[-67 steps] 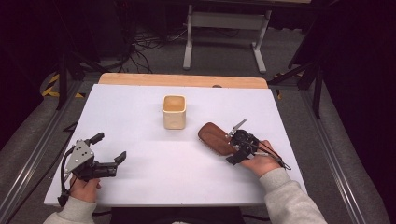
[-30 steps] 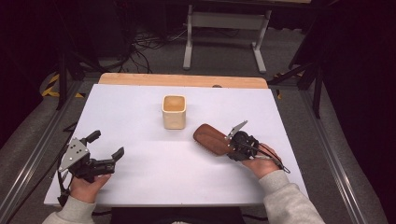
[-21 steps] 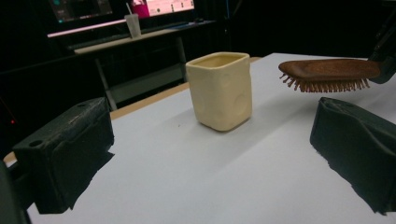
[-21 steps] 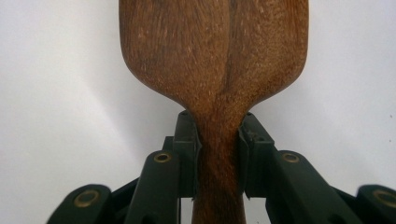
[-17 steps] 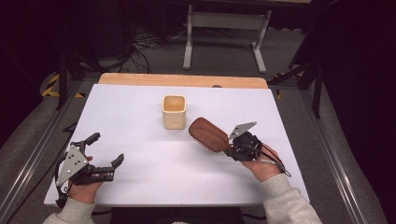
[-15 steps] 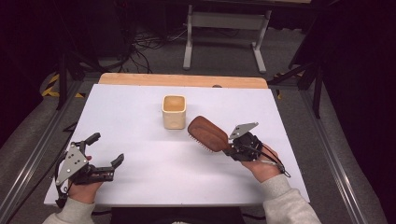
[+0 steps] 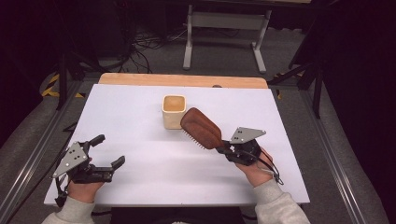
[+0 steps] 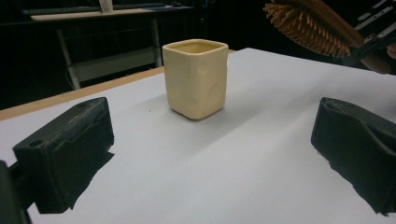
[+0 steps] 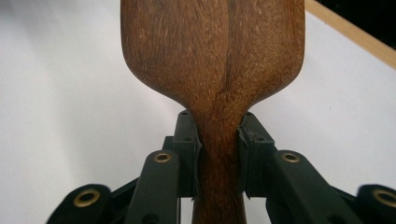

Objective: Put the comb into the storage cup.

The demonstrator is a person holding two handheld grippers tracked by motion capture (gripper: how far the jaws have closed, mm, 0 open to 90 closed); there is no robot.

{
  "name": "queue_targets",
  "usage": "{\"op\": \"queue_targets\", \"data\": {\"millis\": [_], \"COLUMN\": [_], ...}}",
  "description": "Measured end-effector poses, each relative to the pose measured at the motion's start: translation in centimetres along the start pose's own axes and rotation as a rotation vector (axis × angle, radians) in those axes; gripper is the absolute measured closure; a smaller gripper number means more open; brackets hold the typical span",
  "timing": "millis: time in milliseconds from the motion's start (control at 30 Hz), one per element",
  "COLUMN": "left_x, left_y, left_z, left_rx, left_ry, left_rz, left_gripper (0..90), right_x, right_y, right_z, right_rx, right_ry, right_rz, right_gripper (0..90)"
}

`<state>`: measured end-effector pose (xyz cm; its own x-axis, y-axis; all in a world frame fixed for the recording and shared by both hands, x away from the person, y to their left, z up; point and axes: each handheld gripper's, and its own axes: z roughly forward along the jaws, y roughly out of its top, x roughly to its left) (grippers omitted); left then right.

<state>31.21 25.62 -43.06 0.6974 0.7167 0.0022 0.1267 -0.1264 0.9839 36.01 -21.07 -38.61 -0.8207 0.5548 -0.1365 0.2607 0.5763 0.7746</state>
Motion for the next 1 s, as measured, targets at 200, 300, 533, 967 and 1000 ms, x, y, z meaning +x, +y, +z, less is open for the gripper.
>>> {"op": "queue_targets", "data": {"millis": [200, 300, 533, 967, 1000], "left_x": [-0.1, -0.1, -0.1, -0.2, -0.3], "left_y": [0.0, -0.2, -0.3, -0.2, -0.2], "left_z": [0.2, 0.3, 0.5, 1.8, 1.9], "left_rx": [0.005, 0.004, 0.019, 0.048, 0.054], "left_ry": [0.014, 0.014, 0.015, -0.025, -0.027], "left_rz": [0.006, 0.008, 0.004, -0.014, -0.011], "left_gripper": [0.3, 0.6, 1.7, 2.7, 2.4], "right_x": [0.7, 1.2, 1.9, 3.4, 3.5], "right_y": [0.1, 0.0, -0.2, -0.6, -0.6], "right_z": [0.2, 0.5, 1.4, 2.9, 3.0], "right_rx": [-0.056, -0.111, -0.165, -0.225, -0.226], "right_ry": [0.003, 0.002, 0.016, 0.041, 0.038], "right_rz": [-0.026, -0.036, -0.041, -0.044, -0.05], "right_gripper": [72.2, 72.1, 72.1, 72.2, 72.2]}}
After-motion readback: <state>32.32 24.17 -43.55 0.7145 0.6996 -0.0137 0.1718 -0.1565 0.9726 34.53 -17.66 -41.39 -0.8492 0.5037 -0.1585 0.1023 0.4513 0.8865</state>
